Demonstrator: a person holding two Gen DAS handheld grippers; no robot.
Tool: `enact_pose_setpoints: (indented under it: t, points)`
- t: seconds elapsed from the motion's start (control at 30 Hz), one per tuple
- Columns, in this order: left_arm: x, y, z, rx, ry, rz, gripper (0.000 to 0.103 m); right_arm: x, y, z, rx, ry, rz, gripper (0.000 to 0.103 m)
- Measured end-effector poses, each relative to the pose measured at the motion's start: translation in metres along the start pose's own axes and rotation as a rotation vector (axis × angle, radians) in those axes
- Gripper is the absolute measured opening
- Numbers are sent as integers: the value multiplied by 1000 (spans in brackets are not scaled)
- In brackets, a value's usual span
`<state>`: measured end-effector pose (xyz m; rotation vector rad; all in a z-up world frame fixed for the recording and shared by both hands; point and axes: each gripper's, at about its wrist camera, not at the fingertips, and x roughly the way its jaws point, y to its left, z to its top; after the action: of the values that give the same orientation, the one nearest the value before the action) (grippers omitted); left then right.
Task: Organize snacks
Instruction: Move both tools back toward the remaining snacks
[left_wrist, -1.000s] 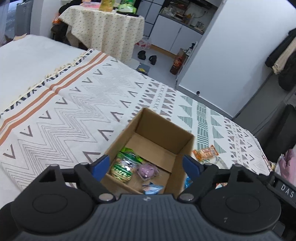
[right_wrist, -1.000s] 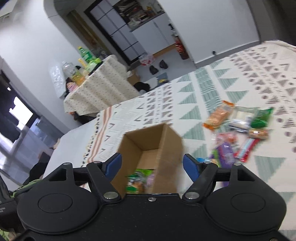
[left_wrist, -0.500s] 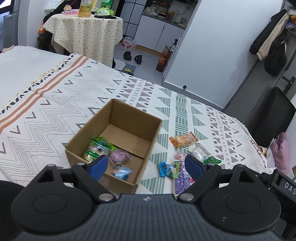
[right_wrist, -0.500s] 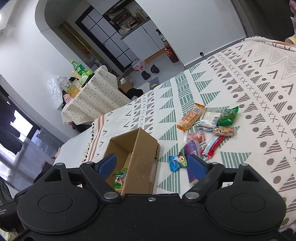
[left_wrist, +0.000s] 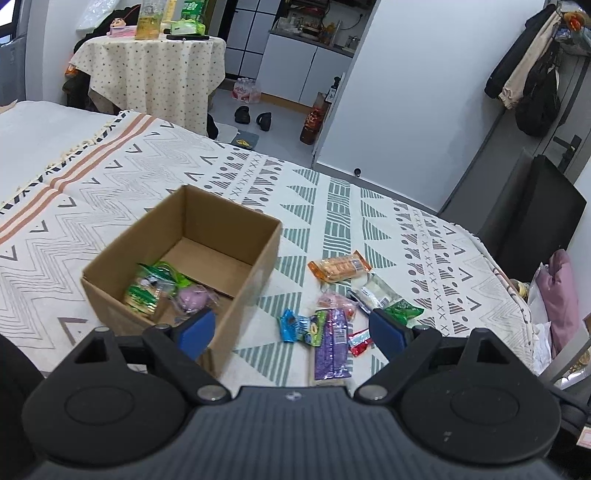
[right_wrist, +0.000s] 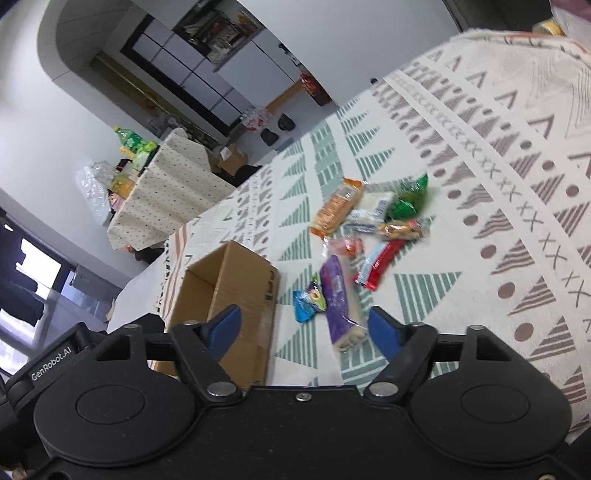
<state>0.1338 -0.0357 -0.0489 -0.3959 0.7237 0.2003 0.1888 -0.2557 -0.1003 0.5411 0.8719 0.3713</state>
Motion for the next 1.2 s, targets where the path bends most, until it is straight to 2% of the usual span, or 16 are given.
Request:
enact_pose_setpoints:
  t: [0.17,0.27,0.4,0.77,0.97,1.07,1.2]
  points:
    - [13,-16,-3,6,10,-8,89,6,-6,3,10,-1,13,61]
    - [20,-22,-5,18,13,-7,88,7,-14,3,66,-4,24,55]
    - [31,-22,-6,8,25,-3,87,10,-10,2,64,-15,40,54]
    - [76,-12,-4,-27,94,-19,73,51,-11,10,78,21,-26,49]
    - [107,-5,-6,-51,142,-21,65,80,-16,7,93,77,-58,40]
    - [122,-3,-9,-55,165,-29,60,89,-20,6,95,94,-75,39]
    - [142,-2,-10,-57,202,-46,59,100,-27,4,96,114,-81,39]
